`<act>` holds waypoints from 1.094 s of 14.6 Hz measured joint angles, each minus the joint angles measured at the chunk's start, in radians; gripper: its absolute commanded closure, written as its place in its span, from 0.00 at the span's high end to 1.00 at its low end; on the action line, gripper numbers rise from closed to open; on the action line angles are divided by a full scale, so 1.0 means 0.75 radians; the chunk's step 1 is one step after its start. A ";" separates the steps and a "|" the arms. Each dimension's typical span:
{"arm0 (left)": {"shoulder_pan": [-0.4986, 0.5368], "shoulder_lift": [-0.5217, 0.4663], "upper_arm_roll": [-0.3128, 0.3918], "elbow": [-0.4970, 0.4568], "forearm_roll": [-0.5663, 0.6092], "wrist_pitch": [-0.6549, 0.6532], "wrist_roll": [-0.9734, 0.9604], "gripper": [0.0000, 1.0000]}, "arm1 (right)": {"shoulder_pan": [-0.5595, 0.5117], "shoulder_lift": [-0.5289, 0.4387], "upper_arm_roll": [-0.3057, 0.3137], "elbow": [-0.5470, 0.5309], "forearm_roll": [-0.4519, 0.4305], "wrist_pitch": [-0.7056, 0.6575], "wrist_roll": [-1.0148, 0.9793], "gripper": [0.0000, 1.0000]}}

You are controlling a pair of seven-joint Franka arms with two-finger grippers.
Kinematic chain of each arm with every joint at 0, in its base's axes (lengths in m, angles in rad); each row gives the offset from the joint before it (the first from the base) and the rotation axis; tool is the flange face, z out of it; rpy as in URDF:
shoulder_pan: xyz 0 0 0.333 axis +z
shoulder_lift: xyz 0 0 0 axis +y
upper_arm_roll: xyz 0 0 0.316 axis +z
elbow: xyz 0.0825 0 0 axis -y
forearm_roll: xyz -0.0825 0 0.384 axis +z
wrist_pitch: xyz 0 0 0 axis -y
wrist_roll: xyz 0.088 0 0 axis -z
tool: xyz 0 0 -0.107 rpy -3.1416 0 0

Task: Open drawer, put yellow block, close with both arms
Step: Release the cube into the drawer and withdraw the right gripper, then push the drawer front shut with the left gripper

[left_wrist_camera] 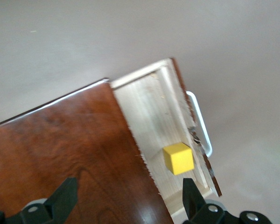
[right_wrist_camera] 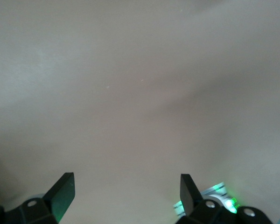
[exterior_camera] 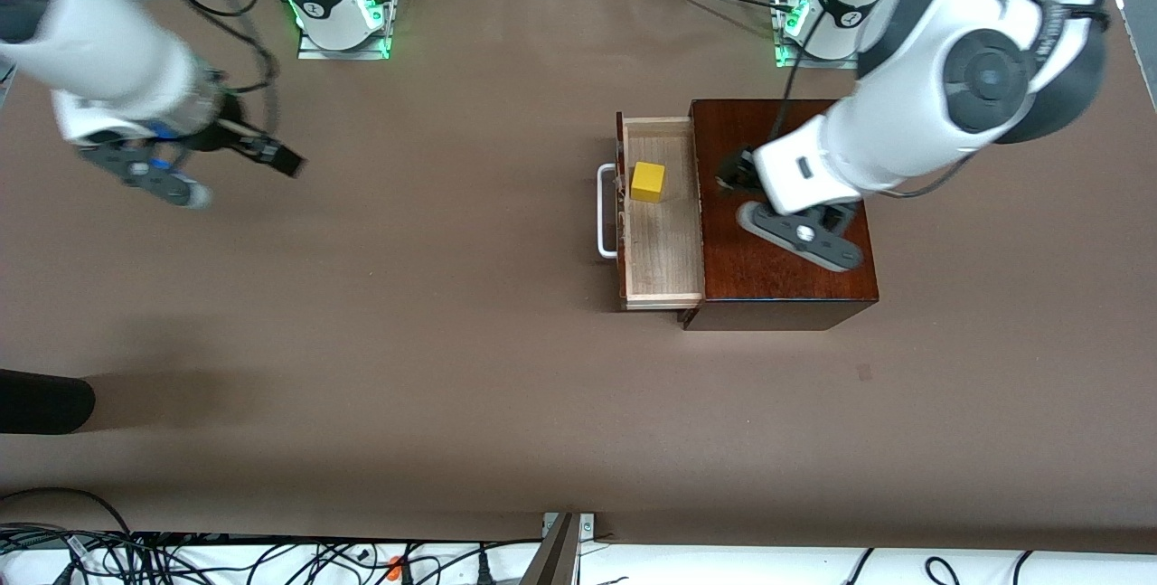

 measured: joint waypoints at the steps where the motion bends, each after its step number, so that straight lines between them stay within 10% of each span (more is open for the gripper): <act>1: -0.009 0.017 -0.010 0.000 0.000 -0.001 0.058 1.00 | -0.090 -0.013 0.027 -0.016 0.000 0.006 -0.126 1.00; 6: -0.172 0.160 -0.020 0.000 -0.001 0.117 0.346 1.00 | -0.527 -0.018 0.258 -0.023 -0.003 0.070 -0.616 1.00; 16: -0.340 0.358 -0.023 -0.006 0.020 0.440 1.224 1.00 | -0.547 -0.023 0.295 -0.010 -0.023 0.125 -0.691 1.00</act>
